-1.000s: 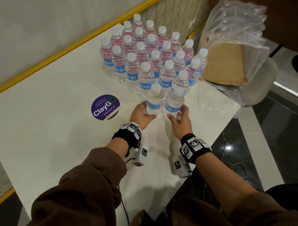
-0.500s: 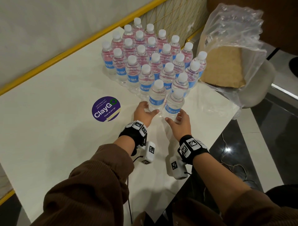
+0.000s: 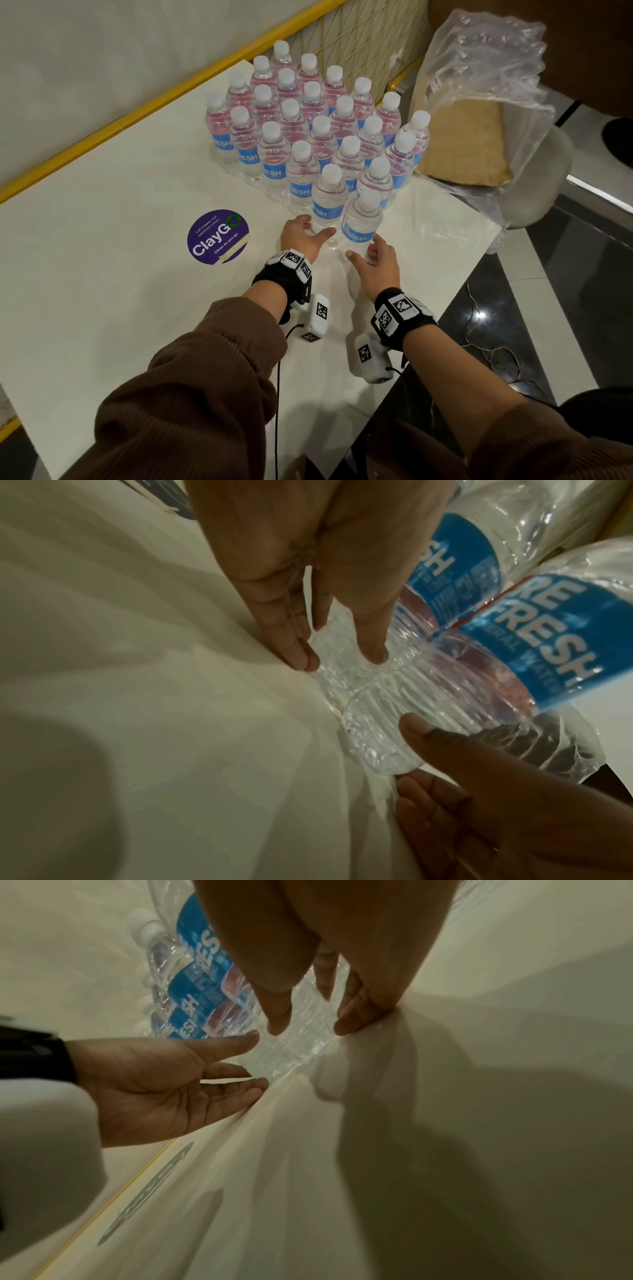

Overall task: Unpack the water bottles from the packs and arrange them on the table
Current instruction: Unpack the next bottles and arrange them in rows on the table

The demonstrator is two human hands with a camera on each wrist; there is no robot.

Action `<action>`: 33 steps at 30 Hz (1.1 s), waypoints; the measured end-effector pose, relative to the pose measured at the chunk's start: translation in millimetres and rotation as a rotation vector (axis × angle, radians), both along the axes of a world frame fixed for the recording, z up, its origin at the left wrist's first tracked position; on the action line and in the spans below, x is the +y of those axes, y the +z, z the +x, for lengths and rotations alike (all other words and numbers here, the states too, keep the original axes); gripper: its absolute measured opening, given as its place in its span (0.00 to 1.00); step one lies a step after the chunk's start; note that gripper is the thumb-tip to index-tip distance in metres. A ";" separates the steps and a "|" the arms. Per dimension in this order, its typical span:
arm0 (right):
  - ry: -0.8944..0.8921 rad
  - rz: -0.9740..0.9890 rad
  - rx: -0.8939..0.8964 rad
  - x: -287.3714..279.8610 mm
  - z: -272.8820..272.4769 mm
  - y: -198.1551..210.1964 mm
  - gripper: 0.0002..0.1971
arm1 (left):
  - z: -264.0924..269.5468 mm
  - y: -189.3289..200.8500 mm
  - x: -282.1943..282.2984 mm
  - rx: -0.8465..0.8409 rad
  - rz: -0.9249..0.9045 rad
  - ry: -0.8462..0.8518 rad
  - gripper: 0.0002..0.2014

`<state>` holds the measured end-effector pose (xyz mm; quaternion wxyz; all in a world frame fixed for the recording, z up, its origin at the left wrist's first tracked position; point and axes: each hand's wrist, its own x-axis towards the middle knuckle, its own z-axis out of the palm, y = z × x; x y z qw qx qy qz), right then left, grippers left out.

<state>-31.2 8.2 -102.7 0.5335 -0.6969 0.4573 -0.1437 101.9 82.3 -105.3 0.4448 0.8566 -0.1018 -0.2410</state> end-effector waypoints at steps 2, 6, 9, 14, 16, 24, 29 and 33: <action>-0.002 0.000 0.004 -0.1 0.2 0.4 0.30 | 0.9 -0.3 -1.4 -0.004 0.010 0.001 0.32; -0.003 0.002 0.004 0.3 0.8 -0.3 0.30 | 2.4 0.6 -3.7 -0.017 0.037 -0.013 0.33; -0.006 0.009 -0.001 -0.3 1.4 -0.9 0.30 | 2.3 1.6 -5.9 -0.024 0.046 -0.018 0.33; 0.000 0.003 0.007 -0.3 0.3 0.0 0.30 | 0.3 -0.3 -2.3 -0.020 0.007 -0.041 0.31; -0.001 0.002 0.009 -0.3 0.1 0.6 0.30 | -0.4 -1.4 0.2 -0.021 0.001 -0.047 0.29; 0.007 -0.010 0.022 -0.9 0.0 0.6 0.30 | -7.8 -3.9 1.2 -0.075 -0.036 -0.016 0.29; 0.012 -0.023 0.025 -0.6 0.1 0.2 0.30 | -7.2 -2.4 1.1 -0.084 -0.049 -0.041 0.32; 0.010 -0.021 0.028 -0.5 -0.2 0.6 0.30 | -9.5 -1.1 1.5 -0.068 -0.044 -0.014 0.32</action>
